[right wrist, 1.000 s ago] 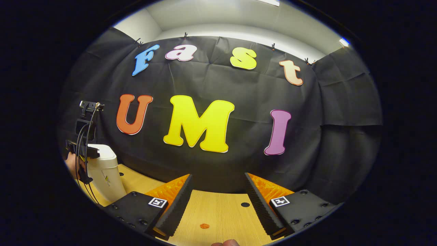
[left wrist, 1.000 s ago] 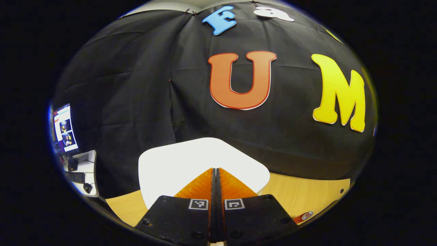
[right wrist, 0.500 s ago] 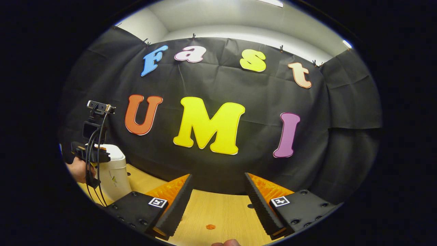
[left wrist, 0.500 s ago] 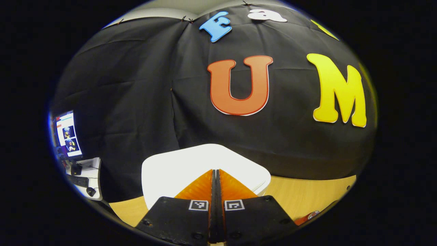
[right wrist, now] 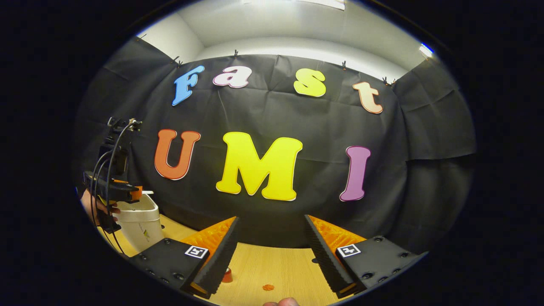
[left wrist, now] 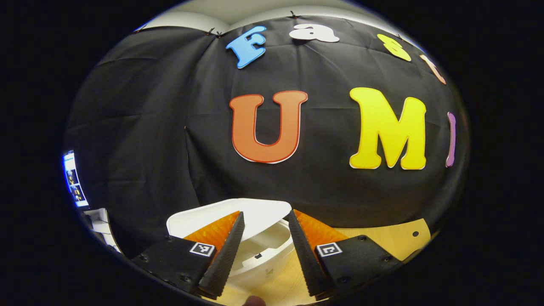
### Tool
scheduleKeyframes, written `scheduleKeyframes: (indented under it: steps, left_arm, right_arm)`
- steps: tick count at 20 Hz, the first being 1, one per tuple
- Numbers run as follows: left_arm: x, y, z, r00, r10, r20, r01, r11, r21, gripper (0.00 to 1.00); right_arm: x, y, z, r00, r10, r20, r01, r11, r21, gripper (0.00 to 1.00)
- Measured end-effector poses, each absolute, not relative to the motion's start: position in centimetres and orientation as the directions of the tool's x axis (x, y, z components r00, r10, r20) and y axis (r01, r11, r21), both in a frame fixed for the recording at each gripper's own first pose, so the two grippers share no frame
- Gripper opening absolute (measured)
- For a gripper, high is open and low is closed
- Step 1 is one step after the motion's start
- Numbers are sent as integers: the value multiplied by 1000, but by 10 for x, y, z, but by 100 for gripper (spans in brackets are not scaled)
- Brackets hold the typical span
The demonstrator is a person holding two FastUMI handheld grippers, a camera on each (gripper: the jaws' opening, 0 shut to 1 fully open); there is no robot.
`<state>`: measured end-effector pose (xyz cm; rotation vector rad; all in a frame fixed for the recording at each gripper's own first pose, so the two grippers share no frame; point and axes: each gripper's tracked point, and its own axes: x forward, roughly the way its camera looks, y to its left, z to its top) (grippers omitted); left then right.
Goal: Press the lid of the desktop garbage bin to open it, pick up the crumpled paper on the desktop and throw it into the bin, then pick up the pop can on the desktop and drop it into the bin, and finally close the garbage bin lid.
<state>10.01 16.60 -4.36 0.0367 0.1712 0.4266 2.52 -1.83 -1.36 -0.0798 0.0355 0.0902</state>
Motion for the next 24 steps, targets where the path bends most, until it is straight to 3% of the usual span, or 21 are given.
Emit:
scheduleKeyframes:
  steps: [2,7,8,18,24]
  left_arm:
    - [99,157,-30,912,390,-123,-383,920,77,84]
    - [91,136,-10,936,343,-75,-337,938,82,92]
    - [88,129,-7,945,321,-62,-316,946,80,98]
    - [55,48,-24,992,115,-54,-112,992,53,99]
    - [35,15,-42,995,76,-71,-70,993,90,99]
  right_arm:
    - [24,-21,-14,996,84,-37,-86,995,-57,93]
    - [22,-35,-16,998,61,-32,-63,997,-42,94]
    - [22,-38,-20,998,55,-36,-57,998,-38,94]
    - [16,-74,-63,993,36,-116,-38,999,-13,94]
    - [22,-83,-120,977,70,-202,-69,998,8,94]
